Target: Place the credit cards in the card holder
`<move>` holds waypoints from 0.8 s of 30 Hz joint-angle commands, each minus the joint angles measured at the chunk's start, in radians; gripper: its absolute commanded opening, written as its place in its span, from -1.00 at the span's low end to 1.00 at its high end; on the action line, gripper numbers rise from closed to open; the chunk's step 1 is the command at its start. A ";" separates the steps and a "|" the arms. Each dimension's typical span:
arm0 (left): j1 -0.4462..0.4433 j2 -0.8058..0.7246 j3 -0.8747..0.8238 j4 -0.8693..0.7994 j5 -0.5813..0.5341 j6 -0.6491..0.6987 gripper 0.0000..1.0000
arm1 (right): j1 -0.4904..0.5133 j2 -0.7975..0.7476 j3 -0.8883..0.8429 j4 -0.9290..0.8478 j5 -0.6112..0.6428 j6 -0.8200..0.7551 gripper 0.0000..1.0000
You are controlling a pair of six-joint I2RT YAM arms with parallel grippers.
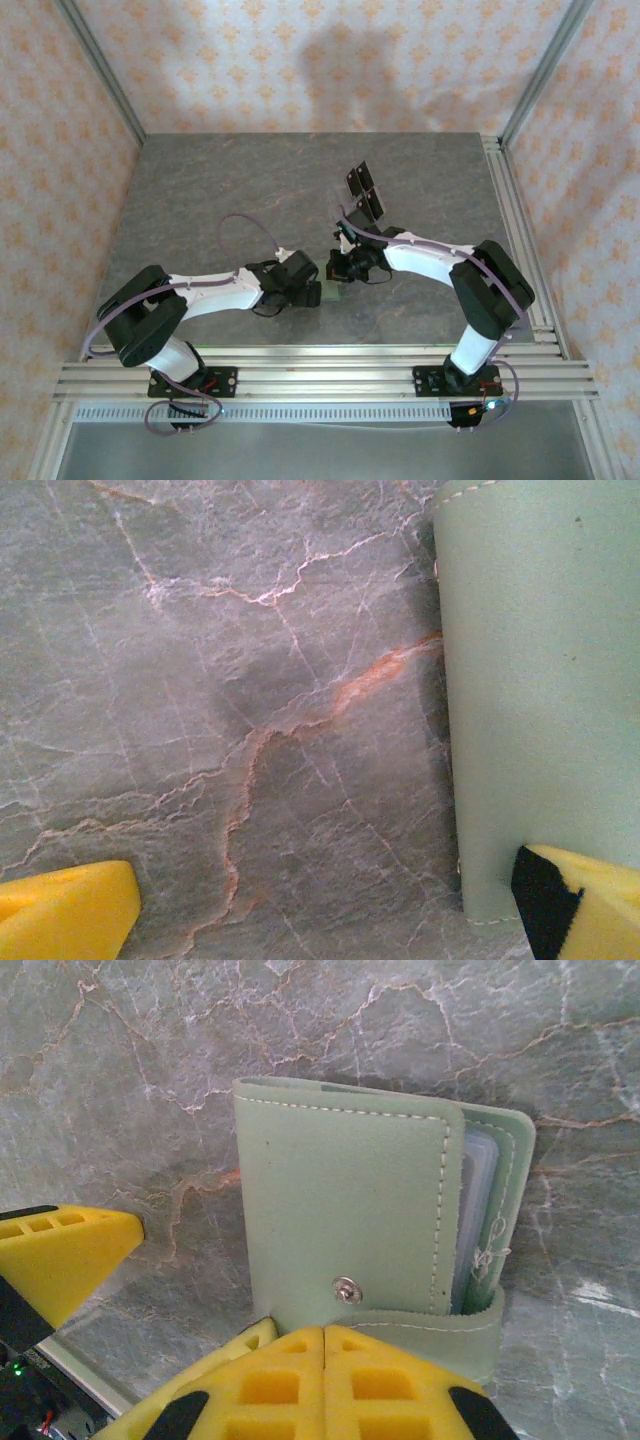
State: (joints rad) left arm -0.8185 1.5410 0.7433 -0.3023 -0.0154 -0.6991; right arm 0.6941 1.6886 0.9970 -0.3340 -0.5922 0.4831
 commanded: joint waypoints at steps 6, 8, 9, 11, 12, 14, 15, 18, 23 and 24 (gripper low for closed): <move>0.002 0.045 -0.023 0.000 0.001 -0.005 0.97 | 0.009 0.025 0.041 0.028 0.002 0.009 -1.00; 0.002 0.045 -0.024 -0.001 0.002 -0.005 0.97 | 0.008 0.031 0.047 0.029 0.003 0.009 -1.00; 0.002 0.045 -0.026 0.001 0.002 -0.005 0.97 | 0.008 0.036 0.050 0.029 0.005 0.008 -1.00; 0.001 0.044 -0.027 0.002 0.004 -0.005 0.97 | 0.008 0.043 0.055 0.029 0.009 0.007 -1.00; 0.002 0.044 -0.028 0.002 0.003 -0.005 0.97 | 0.008 0.048 0.057 0.029 0.013 0.006 -1.00; 0.002 0.042 -0.032 0.004 0.003 -0.005 0.97 | 0.008 0.057 0.061 0.026 0.017 0.001 -1.00; 0.002 0.041 -0.032 0.004 0.003 -0.007 0.97 | 0.008 0.061 0.061 0.024 0.020 -0.001 -1.00; 0.002 0.041 -0.035 0.008 0.004 -0.007 0.97 | 0.007 0.073 0.066 0.020 0.031 -0.008 -1.00; 0.002 0.040 -0.039 0.010 0.006 -0.007 0.97 | 0.003 0.089 0.066 0.021 0.046 -0.010 -1.00; 0.002 0.041 -0.040 0.011 0.006 -0.007 0.97 | 0.001 0.088 0.066 0.024 0.046 -0.009 -1.00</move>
State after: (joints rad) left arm -0.8185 1.5410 0.7433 -0.3016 -0.0154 -0.6991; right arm 0.6949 1.7607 1.0374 -0.3199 -0.5823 0.4824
